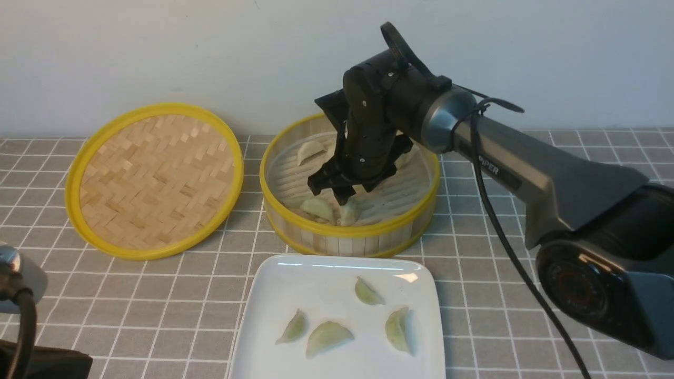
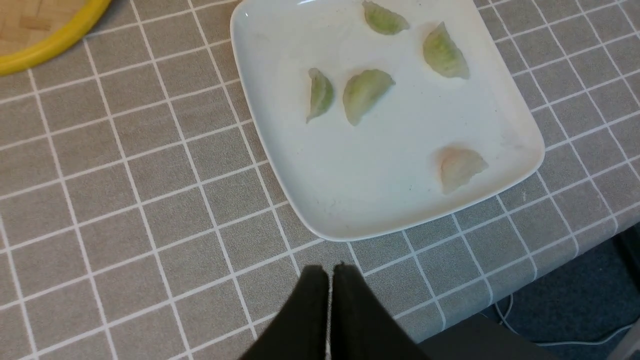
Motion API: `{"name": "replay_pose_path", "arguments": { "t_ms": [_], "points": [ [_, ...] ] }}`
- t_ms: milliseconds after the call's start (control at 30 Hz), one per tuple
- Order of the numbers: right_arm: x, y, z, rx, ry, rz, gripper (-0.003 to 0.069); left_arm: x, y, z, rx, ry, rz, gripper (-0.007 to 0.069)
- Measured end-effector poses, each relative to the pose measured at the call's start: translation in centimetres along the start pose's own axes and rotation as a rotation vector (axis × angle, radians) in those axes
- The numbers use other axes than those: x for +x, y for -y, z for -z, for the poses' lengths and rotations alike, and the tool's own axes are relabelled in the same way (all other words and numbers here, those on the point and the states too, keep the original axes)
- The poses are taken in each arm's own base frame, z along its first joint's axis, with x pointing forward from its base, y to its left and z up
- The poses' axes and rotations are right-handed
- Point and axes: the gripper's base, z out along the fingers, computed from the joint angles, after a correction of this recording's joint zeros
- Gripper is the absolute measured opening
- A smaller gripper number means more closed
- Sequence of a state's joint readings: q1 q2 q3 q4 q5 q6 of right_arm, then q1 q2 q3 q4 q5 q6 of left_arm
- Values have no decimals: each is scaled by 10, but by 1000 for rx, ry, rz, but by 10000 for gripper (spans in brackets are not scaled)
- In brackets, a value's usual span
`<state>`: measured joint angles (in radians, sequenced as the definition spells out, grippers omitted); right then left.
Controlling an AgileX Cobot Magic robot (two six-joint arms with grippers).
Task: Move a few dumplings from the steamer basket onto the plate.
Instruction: Use the right arm to grab a dumpling from inside the steamer, then use the right arm to put the dumpling into the plate
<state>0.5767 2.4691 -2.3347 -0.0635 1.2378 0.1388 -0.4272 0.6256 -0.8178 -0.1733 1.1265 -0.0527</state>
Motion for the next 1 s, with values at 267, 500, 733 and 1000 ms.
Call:
{"name": "replay_pose_path", "arguments": {
  "t_ms": [267, 500, 733, 1000],
  "points": [
    [6, -4, -23, -38, -41, -17, 366, 0, 0, 0, 0, 1, 0, -5],
    [5, 0, -19, -58, -35, 9, 279, 0, 0, 0, 0, 4, 0, -5],
    [19, -2, 70, -170, -12, 2, 279, -3, 0, 0, 1, 29, 0, -5],
    [88, -51, 87, -280, -197, 106, 279, -8, -2, 0, -17, 91, -12, -5]
  ]
}}
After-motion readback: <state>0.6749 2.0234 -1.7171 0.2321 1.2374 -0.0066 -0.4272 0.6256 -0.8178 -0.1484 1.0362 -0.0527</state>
